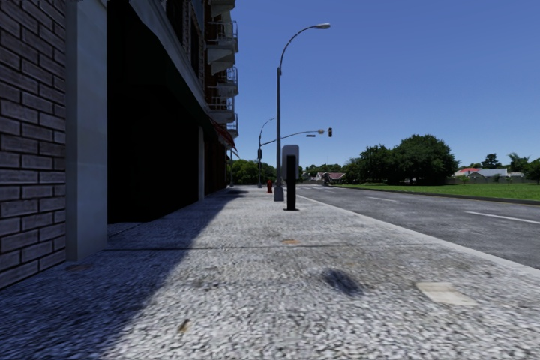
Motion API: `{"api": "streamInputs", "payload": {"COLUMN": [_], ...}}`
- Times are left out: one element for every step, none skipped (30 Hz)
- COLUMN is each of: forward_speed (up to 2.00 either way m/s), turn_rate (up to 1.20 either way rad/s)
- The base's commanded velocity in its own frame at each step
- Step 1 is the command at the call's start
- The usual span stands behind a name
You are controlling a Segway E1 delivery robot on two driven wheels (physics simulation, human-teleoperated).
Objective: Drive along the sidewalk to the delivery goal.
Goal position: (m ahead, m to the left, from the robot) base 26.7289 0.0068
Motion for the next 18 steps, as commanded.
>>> {"api": "streamInputs", "payload": {"forward_speed": [2.00,2.00,2.00,2.00,2.00,2.00,2.00,2.00,2.00,2.00,2.00,2.00,2.00,2.00,2.00,2.00,2.00,2.00], "turn_rate": [0.00,0.00,0.00,0.00,0.00,0.00,0.00,0.00,0.00,0.00,0.00,0.00,0.00,0.00,0.00,0.00,0.00,0.00]}}
